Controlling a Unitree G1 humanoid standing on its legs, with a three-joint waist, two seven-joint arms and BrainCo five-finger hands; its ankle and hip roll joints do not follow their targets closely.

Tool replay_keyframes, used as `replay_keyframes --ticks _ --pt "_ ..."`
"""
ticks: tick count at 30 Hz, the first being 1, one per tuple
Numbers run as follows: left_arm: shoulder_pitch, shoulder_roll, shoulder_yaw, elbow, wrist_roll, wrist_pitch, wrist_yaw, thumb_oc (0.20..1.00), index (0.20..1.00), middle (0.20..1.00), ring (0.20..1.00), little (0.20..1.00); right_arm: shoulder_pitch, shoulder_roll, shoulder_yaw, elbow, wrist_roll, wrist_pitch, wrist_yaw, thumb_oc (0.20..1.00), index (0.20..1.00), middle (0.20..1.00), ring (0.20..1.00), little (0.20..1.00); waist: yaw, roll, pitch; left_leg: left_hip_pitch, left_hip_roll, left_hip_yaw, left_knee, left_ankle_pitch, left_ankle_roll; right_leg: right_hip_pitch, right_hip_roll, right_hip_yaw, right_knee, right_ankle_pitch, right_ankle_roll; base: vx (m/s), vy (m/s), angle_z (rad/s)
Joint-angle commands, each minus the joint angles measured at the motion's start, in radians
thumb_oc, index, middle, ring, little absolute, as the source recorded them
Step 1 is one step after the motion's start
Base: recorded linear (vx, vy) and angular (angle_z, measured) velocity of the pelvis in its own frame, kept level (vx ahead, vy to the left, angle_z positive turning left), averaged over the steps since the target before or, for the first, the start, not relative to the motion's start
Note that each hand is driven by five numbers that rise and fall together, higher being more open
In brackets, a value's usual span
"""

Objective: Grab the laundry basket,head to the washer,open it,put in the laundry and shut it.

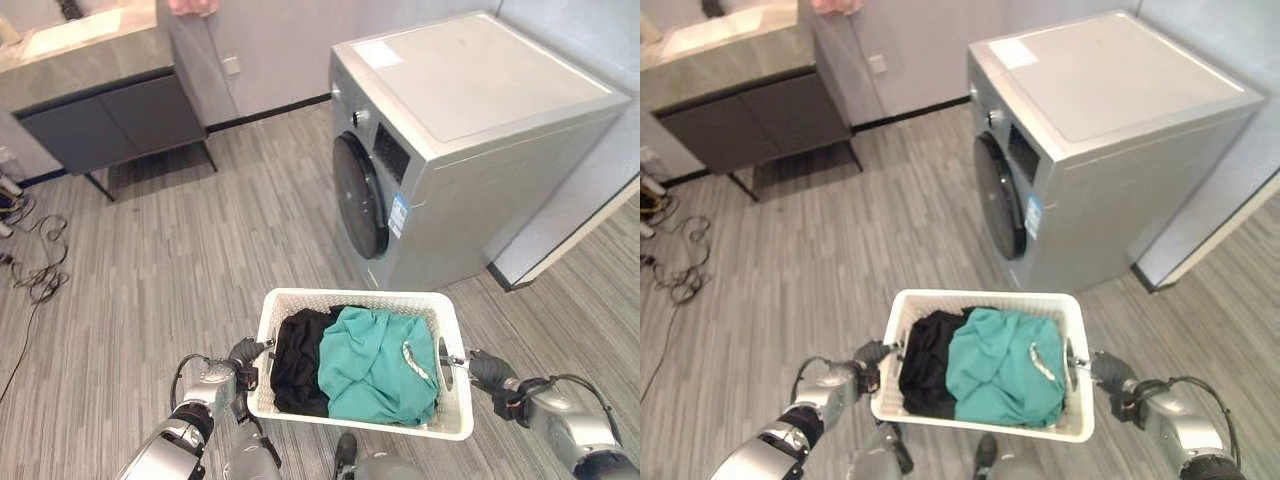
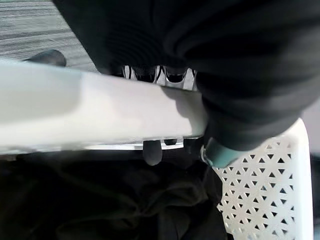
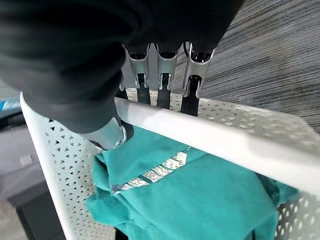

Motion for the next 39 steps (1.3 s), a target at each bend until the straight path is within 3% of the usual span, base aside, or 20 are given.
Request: replay_keyframes --ticks 1,4,5,6,7,9,12,13,14,15,18,20,23,27,31,32,33,34,36,39 --pt "-0.007 0.081 0.062 -0.164 -0.027 -0.075 -0.024 0.200 0.200 0.200 0.200 0.200 -0.030 0.032 0.036 -0.192 0.096 -0.059 0.243 0.200 0.200 0.200 0.200 0.200 0.072 0.014 -0.064 0.027 -0.064 -0.089 0.040 0.094 0.031 0.166 -0.225 0.165 0.011 0.000 0.169 0.58 0.208 -0.52" --pt "0.032 0.090 0.067 -0.231 -0.016 -0.078 -0.019 0.200 0.200 0.200 0.200 0.200 -0.040 0.077 0.048 -0.191 0.096 -0.055 0.247 0.200 0.200 0.200 0.200 0.200 0.091 -0.005 -0.074 -0.019 -0.114 -0.091 0.154 0.028 0.063 0.198 -0.284 0.172 0.029 0.004 0.179 0.47 0.217 -0.44" --pt "0.067 0.105 0.072 -0.274 -0.004 -0.076 -0.018 0.200 0.200 0.200 0.200 0.200 -0.054 0.119 0.063 -0.176 0.092 -0.061 0.245 0.200 0.200 0.200 0.200 0.200 0.111 -0.032 -0.091 -0.002 -0.166 -0.040 0.187 -0.034 0.104 0.154 -0.369 0.175 0.101 0.113 0.208 0.48 0.349 -0.03" --pt "0.101 0.121 0.105 -0.314 -0.004 -0.080 -0.008 0.200 0.200 0.200 0.200 0.200 -0.094 0.141 0.096 -0.167 0.079 -0.069 0.241 0.200 0.200 0.200 0.200 0.200 0.128 -0.034 -0.087 0.042 -0.187 0.022 0.162 -0.057 0.121 0.087 -0.398 0.165 0.165 0.216 0.216 0.49 0.349 -0.28" --pt "0.102 0.122 0.106 -0.315 -0.003 -0.079 -0.008 0.200 0.200 0.200 0.200 0.200 -0.095 0.142 0.097 -0.166 0.079 -0.070 0.241 0.200 0.200 0.200 0.200 0.200 0.131 -0.036 -0.087 0.044 -0.187 0.026 0.159 -0.057 0.122 0.085 -0.400 0.169 0.166 0.217 0.217 0.28 0.226 -0.69" --pt "0.144 0.149 0.134 -0.366 -0.010 -0.072 -0.012 0.200 0.200 0.200 0.200 0.200 -0.120 0.152 0.121 -0.174 0.073 -0.067 0.244 0.200 0.200 0.200 0.200 0.200 0.152 -0.029 -0.082 0.111 -0.210 0.069 0.114 -0.093 0.132 0.044 -0.453 0.050 0.237 0.286 0.242 0.29 0.222 -0.72" --pt "0.187 0.177 0.157 -0.389 -0.006 -0.065 -0.021 0.200 0.200 0.200 0.200 0.200 -0.113 0.164 0.138 -0.178 0.054 -0.051 0.266 0.200 0.200 0.200 0.200 0.200 0.135 -0.026 -0.077 0.178 -0.264 0.089 0.076 -0.135 0.168 -0.010 -0.399 0.094 0.311 0.257 0.242 0.36 0.246 -0.39" --pt "0.194 0.188 0.168 -0.399 -0.003 -0.068 -0.021 0.200 0.200 0.200 0.200 0.200 -0.102 0.171 0.139 -0.190 0.051 -0.049 0.270 0.200 0.200 0.200 0.200 0.200 0.119 -0.020 -0.068 0.212 -0.288 0.088 0.050 -0.155 0.183 -0.063 -0.345 0.123 0.343 0.224 0.234 0.31 0.154 0.09" --pt "0.195 0.188 0.168 -0.399 -0.003 -0.068 -0.021 0.200 0.200 0.200 0.200 0.200 -0.102 0.170 0.139 -0.191 0.050 -0.049 0.270 0.200 0.200 0.200 0.200 0.200 0.119 -0.020 -0.068 0.213 -0.289 0.088 0.049 -0.156 0.183 -0.063 -0.345 0.123 0.345 0.223 0.234 0.37 0.162 0.23" --pt "0.205 0.195 0.177 -0.414 0.001 -0.067 -0.022 0.200 0.200 0.200 0.200 0.200 -0.092 0.166 0.139 -0.204 0.053 -0.044 0.277 0.200 0.200 0.200 0.200 0.200 0.100 -0.002 -0.061 0.242 -0.295 0.076 0.033 -0.174 0.184 -0.140 -0.239 0.145 0.357 0.107 0.204 0.18 0.065 0.21" --pt "0.197 0.209 0.188 -0.429 0.000 -0.069 -0.023 0.200 0.200 0.200 0.200 0.200 -0.094 0.162 0.155 -0.245 0.067 -0.037 0.287 0.200 0.200 0.200 0.200 0.200 0.093 0.012 -0.047 0.275 -0.294 0.065 0.020 -0.180 0.173 -0.209 -0.176 0.114 0.311 0.036 0.173 0.21 0.010 0.18" --pt "0.190 0.217 0.200 -0.431 0.022 -0.071 -0.024 0.200 0.200 0.200 0.200 0.200 -0.127 0.150 0.208 -0.274 0.064 -0.028 0.312 0.200 0.200 0.200 0.200 0.200 0.107 0.019 -0.042 0.321 -0.283 0.071 0.000 -0.185 0.142 -0.246 -0.221 0.007 0.145 0.102 0.181 0.26 -0.163 -0.10" --pt "0.179 0.224 0.221 -0.414 0.041 -0.079 -0.014 0.200 0.200 0.200 0.200 0.200 -0.214 0.169 0.301 -0.303 0.052 -0.014 0.334 0.200 0.200 0.200 0.200 0.200 0.112 0.021 -0.034 0.359 -0.263 0.056 0.019 -0.216 0.120 -0.300 -0.281 0.020 0.032 0.237 0.231 0.22 -0.187 0.17" --pt "0.164 0.227 0.229 -0.373 0.057 -0.076 -0.012 0.200 0.200 0.200 0.200 0.200 -0.267 0.195 0.358 -0.329 0.034 -0.003 0.340 0.200 0.200 0.200 0.200 0.200 0.117 0.002 -0.032 0.393 -0.257 0.038 0.054 -0.254 0.110 -0.279 -0.293 0.037 0.025 0.270 0.237 0.19 -0.231 0.17" --pt "0.139 0.220 0.234 -0.281 0.030 -0.078 0.000 0.200 0.200 0.200 0.200 0.200 -0.358 0.231 0.436 -0.349 0.039 -0.015 0.314 0.200 0.200 0.200 0.200 0.200 0.136 0.006 -0.045 0.370 -0.176 -0.008 0.250 -0.246 0.067 -0.201 -0.246 0.015 0.048 0.220 0.185 0.17 -0.364 0.18" --pt "0.136 0.225 0.237 -0.273 0.022 -0.068 0.007 0.200 0.200 0.200 0.200 0.200 -0.410 0.237 0.466 -0.360 0.039 -0.024 0.294 0.200 0.200 0.200 0.200 0.200 0.163 0.009 -0.034 0.311 -0.103 -0.036 0.433 -0.163 0.024 -0.141 -0.217 -0.013 0.036 0.181 0.143 -0.01 -0.272 0.01" --pt "0.134 0.225 0.239 -0.274 0.022 -0.067 0.007 0.200 0.200 0.200 0.200 0.200 -0.413 0.237 0.467 -0.359 0.040 -0.025 0.293 0.200 0.200 0.200 0.200 0.200 0.154 0.004 -0.030 0.297 -0.101 -0.030 0.441 -0.149 0.034 -0.147 -0.223 -0.033 0.034 0.194 0.129 0.04 -0.422 0.30" --pt "0.139 0.224 0.242 -0.275 -0.001 -0.064 0.016 0.200 0.200 0.200 0.200 0.200 -0.472 0.273 0.510 -0.348 0.055 -0.017 0.276 0.200 0.200 0.200 0.200 0.200 0.190 0.002 -0.009 0.244 -0.095 -0.095 0.567 -0.080 0.007 -0.099 -0.209 -0.050 0.028 0.156 0.092 -0.02 -0.185 0.36" --pt "0.143 0.222 0.244 -0.276 -0.007 -0.064 0.022 0.200 0.200 0.200 0.200 0.200 -0.484 0.281 0.522 -0.349 0.061 -0.019 0.262 0.200 0.200 0.200 0.200 0.200 0.196 0.002 -0.003 0.219 -0.099 -0.118 0.587 -0.069 0.005 -0.078 -0.206 -0.062 0.020 0.142 0.085 0.07 -0.138 0.27" --pt "0.161 0.232 0.254 -0.267 -0.005 -0.057 0.020 0.200 0.200 0.200 0.200 0.200 -0.533 0.311 0.571 -0.368 0.072 -0.003 0.271 0.200 0.200 0.200 0.200 0.200 0.224 0.004 -0.012 0.163 -0.080 -0.085 0.404 -0.093 0.029 -0.041 -0.220 -0.085 0.000 0.128 0.109 0.11 0.010 0.36"
